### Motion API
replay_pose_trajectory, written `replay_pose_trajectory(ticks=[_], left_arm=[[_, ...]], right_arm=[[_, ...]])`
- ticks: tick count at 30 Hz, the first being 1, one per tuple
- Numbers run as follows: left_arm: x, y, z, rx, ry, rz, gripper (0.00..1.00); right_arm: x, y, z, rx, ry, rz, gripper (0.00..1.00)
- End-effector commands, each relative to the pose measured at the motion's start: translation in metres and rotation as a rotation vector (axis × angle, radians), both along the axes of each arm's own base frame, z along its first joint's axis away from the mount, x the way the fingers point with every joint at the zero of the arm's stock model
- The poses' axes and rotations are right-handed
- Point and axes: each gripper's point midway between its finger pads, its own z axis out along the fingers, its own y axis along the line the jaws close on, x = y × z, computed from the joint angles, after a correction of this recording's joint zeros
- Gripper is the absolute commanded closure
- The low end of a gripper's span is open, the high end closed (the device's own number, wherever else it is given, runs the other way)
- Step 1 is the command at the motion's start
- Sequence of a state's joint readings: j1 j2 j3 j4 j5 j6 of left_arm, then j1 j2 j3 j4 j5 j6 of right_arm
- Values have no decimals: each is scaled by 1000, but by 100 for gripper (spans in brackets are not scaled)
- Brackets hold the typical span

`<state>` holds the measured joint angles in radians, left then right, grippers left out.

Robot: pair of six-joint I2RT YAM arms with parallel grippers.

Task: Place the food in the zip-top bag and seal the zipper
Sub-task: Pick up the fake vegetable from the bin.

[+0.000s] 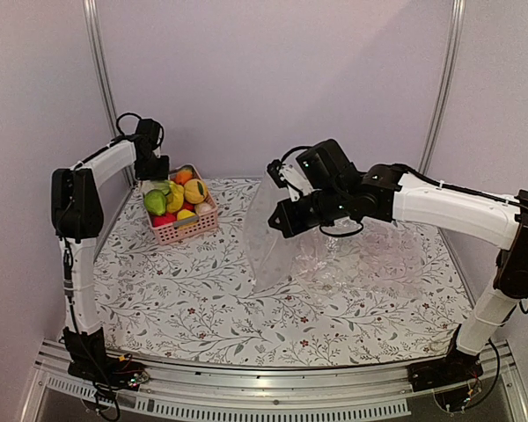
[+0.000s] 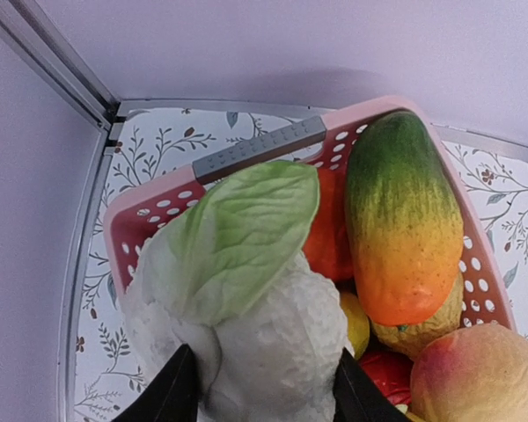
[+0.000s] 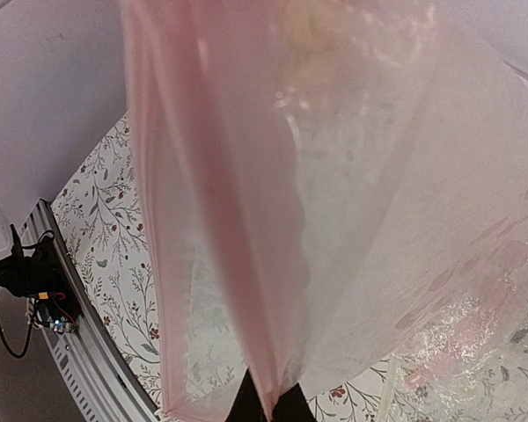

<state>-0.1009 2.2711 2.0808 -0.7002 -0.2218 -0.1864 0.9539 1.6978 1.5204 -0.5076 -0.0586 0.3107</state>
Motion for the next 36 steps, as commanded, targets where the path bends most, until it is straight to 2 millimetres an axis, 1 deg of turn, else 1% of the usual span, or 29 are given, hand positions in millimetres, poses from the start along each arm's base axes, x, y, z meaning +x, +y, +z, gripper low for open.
replay_pose_trajectory(ticks=[1,3,6,11,13,14,16,18,20,21,22,23,25,27,30,32,34,36], left_arm=[[-8,8,46,48,-70,7,90],[-12,10,58,48,-99,8,94],[-16,8,68,37,-120,2,100],[-22,5,85,17,-148,-7,100],[-25,1,94,-7,-163,-21,100],[-27,-2,100,-26,-176,-32,100],[-31,-15,116,-87,-212,-81,100],[-40,-26,136,-148,-261,-129,100],[-53,-40,160,-215,-315,-180,100],[-62,-47,174,-247,-344,-210,100],[-76,-53,194,-276,-388,-238,100],[-87,-61,204,-301,-412,-270,100],[-112,-76,217,-337,-444,-334,100],[-141,-89,237,-377,-494,-404,100],[-182,-110,253,-491,-534,-512,100],[-215,-133,265,-578,-549,-640,100],[-249,-158,271,-634,-542,-777,100],[-279,-180,274,-674,-530,-886,100]], right_arm=[[3,5,9,15,-17,-1,100],[3,5,10,18,-18,-2,100],[3,5,11,20,-19,-1,100],[3,4,12,21,-20,-2,100],[3,4,13,20,-23,-5,100],[4,3,13,17,-23,-9,100],[5,1,14,16,-33,-22,100],[6,-1,16,17,-38,-28,100],[6,-2,19,20,-44,-32,100],[6,-3,20,20,-46,-34,100],[5,-3,21,21,-47,-35,100],[6,-4,21,22,-48,-37,100],[6,-4,23,24,-51,-40,100],[6,-5,24,25,-52,-44,100],[6,-5,27,30,-56,-44,100],[6,-4,29,36,-53,-40,100],[5,-2,33,49,-50,-35,100],[4,-1,35,58,-44,-30,100]])
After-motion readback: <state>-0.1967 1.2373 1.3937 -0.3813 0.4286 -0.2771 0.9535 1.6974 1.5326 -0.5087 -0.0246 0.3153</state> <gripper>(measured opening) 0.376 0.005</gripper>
